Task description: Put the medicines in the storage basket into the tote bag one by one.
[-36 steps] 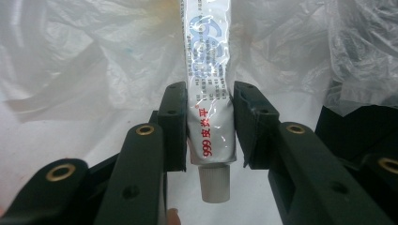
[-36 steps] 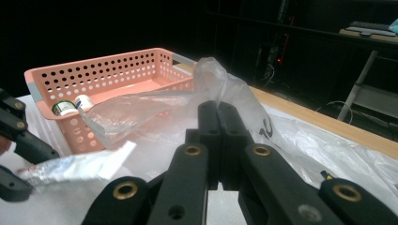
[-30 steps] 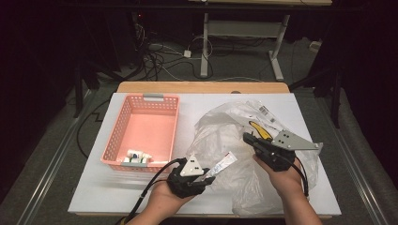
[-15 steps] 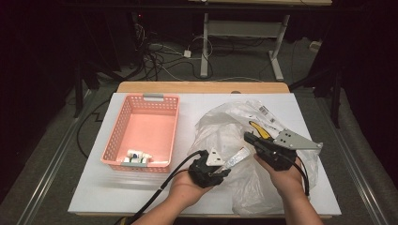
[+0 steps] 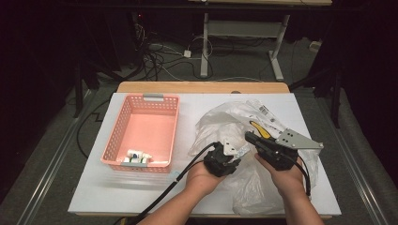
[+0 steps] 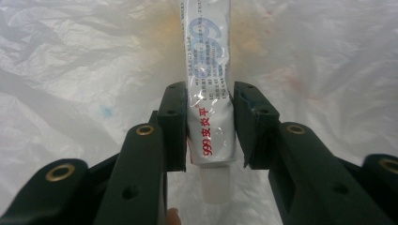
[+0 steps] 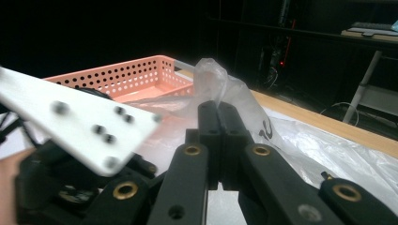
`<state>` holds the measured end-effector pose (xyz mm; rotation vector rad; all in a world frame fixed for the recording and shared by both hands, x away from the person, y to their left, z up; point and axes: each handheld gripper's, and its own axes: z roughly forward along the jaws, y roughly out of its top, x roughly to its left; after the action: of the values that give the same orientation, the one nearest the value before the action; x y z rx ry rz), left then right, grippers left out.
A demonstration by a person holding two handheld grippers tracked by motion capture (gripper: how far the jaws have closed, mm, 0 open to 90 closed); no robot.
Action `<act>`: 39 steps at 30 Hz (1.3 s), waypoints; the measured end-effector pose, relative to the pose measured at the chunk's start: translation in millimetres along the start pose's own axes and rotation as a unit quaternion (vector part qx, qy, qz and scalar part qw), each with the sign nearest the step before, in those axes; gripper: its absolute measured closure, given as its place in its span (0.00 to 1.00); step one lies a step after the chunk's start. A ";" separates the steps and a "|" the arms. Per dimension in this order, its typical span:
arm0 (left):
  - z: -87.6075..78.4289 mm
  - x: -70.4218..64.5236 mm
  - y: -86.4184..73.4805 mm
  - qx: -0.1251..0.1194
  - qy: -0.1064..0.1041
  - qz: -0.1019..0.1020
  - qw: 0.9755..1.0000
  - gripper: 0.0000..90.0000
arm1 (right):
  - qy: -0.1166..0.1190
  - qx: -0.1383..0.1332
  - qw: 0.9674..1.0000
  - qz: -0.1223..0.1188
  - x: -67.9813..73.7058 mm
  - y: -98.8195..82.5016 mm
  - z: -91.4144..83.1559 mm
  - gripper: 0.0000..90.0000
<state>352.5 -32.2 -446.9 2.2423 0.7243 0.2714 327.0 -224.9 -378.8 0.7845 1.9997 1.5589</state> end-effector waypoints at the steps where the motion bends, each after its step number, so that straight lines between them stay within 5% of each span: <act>1: 3.7 0.7 1.0 0.000 0.003 -0.004 1.000 0.72 | 0.001 -0.001 1.000 0.001 -0.3 -0.1 0.0 1.00; 10: 29.1 7.2 1.0 0.020 0.009 -0.013 1.000 0.72 | -0.002 0.002 1.000 0.002 -2.7 -1.7 -1.2 1.00; 20: 35.6 9.5 -1.4 0.019 0.008 -0.019 1.000 0.72 | -0.003 0.004 1.000 0.001 -2.2 -2.7 0.3 1.00; 26: 22.2 7.6 -3.6 -0.006 -0.012 -0.016 1.000 0.53 | -0.002 0.003 1.000 0.001 -3.6 -3.0 -0.9 1.00; 31: 8.7 4.7 -15.0 -0.026 -0.033 -0.010 0.999 0.47 | -0.003 0.005 1.000 0.003 -4.0 -3.7 -0.5 1.00; 35: -5.7 5.3 -25.5 -0.044 -0.057 -0.025 0.997 0.39 | -0.002 0.001 1.000 0.004 -3.5 -2.4 -1.2 1.00; 39: -17.0 4.2 -37.0 -0.045 -0.066 -0.013 0.997 0.33 | -0.003 0.003 1.000 0.003 -2.9 -2.5 -1.3 1.00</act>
<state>333.8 0.9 -461.8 2.1418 0.6575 0.1379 327.8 -228.3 -380.9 0.7962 2.0004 1.5530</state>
